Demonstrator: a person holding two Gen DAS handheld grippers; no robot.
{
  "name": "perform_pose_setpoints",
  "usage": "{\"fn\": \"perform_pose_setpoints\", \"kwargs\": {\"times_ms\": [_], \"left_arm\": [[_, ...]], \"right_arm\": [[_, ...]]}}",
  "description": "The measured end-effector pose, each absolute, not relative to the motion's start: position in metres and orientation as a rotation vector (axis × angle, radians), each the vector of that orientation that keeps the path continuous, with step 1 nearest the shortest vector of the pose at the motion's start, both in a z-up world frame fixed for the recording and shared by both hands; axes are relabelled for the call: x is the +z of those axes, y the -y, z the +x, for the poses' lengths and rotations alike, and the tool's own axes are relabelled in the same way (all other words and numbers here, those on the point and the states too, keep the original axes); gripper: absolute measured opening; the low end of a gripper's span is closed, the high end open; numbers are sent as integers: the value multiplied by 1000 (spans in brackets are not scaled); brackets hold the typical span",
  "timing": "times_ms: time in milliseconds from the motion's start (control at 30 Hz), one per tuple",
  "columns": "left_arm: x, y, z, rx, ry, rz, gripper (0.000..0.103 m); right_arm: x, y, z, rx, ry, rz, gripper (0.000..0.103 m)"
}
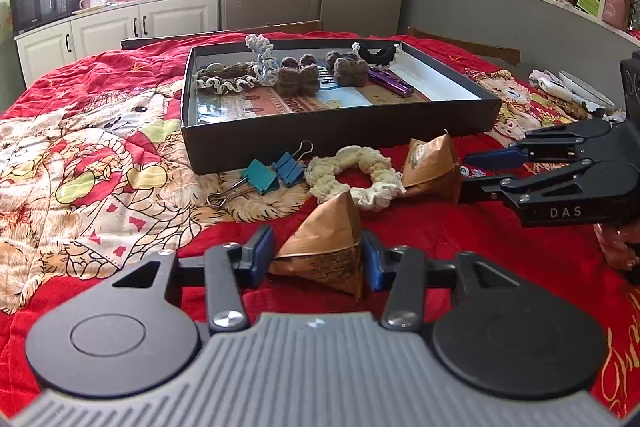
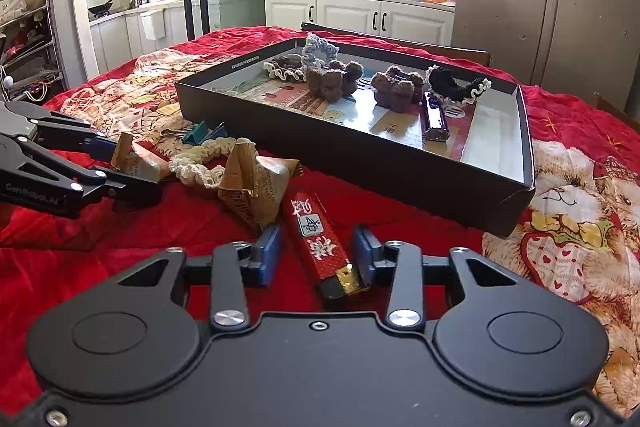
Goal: Organize objects
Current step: 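Grasp the brown paper pyramid packet with left tool while right tool grasps red tube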
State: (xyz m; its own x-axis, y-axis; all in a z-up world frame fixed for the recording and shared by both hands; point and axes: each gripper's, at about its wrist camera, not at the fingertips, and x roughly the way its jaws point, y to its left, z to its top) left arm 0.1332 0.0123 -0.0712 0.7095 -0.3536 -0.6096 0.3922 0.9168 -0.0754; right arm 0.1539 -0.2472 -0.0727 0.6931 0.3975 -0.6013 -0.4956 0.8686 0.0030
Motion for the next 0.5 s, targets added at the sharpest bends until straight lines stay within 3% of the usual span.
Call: {"fn": "perform_pose_setpoints", "kwargs": {"times_ms": [200, 500], "left_arm": [[-71, -11, 132, -411, -658, 76, 50], [-71, -11, 132, -408, -658, 71, 48]], "right_arm": [[-72, 247, 149, 495, -636, -148, 24], [-71, 254, 140, 490, -650, -104, 23]]}}
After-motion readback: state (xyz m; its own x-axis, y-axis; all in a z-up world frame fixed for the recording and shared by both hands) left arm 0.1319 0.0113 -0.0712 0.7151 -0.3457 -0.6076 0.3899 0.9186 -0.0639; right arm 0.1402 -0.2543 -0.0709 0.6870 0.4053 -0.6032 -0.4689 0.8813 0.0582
